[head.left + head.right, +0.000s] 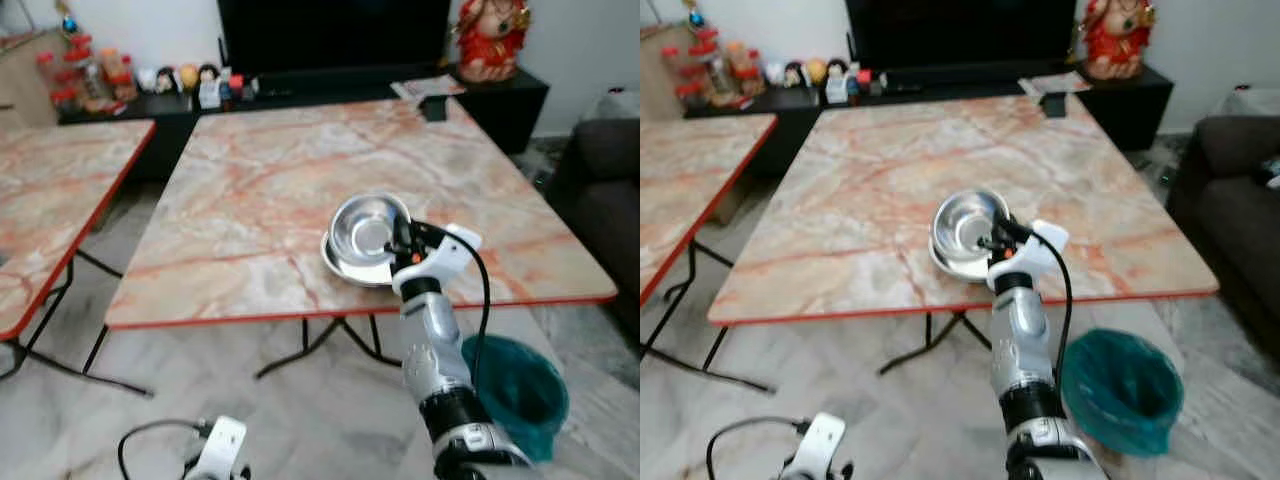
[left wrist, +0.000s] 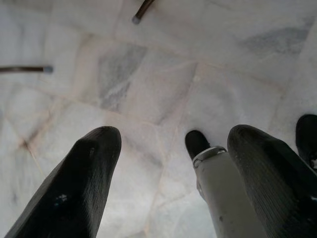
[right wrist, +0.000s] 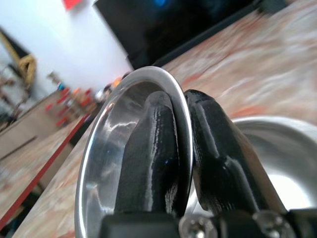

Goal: Setting the table

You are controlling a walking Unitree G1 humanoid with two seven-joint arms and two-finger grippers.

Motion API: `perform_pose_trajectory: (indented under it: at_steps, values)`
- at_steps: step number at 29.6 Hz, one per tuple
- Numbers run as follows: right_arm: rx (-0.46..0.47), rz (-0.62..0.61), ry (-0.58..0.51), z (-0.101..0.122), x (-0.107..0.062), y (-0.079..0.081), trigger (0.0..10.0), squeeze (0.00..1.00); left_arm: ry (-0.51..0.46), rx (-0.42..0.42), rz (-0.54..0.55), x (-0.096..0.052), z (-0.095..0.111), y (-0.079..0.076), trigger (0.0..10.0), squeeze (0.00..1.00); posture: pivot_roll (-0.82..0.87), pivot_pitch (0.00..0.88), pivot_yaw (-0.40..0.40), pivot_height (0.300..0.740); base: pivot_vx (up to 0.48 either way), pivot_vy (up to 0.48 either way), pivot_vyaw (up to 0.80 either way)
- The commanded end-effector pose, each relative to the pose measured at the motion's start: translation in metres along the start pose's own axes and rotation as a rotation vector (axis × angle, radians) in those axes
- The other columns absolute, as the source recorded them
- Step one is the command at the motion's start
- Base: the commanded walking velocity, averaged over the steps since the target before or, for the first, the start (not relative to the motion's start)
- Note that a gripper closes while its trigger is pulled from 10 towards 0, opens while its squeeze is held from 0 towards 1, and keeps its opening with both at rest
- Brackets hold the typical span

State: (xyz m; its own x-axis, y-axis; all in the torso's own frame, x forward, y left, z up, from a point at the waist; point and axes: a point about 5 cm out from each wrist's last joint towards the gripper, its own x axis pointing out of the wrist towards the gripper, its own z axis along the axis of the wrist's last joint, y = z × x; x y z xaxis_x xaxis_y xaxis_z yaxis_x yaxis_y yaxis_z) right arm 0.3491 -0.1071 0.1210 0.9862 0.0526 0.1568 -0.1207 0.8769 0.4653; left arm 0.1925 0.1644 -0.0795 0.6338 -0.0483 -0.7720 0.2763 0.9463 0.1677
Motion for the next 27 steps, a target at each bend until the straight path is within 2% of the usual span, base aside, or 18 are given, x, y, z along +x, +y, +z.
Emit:
perform_pose_trajectory:
  at_steps: [1,9,24,27]
  values:
    - [0.03,0.019,-0.021,0.004,0.004,0.01,10.0,0.0,0.006,0.005,0.013,-0.001,-0.003,0.004,10.0,0.0,0.03,0.0,0.05,0.74,0.296,0.0,0.0]
    - [0.025,0.02,-0.021,0.005,0.005,0.01,10.0,0.0,0.004,0.006,0.014,-0.001,-0.002,0.004,10.0,0.0,0.03,0.0,0.05,0.74,0.302,0.0,0.0]
    - [0.026,0.025,-0.042,0.012,0.005,0.012,10.0,0.0,-0.005,0.006,0.011,-0.001,-0.003,0.005,10.0,0.0,0.02,0.0,0.056,0.74,0.0,0.0,0.0]
    - [0.066,0.006,-0.06,0.024,0.005,0.013,10.0,0.0,0.0,0.023,0.0,-0.002,-0.006,0.003,10.0,0.0,0.0,0.0,0.066,0.74,0.0,0.0,0.0]
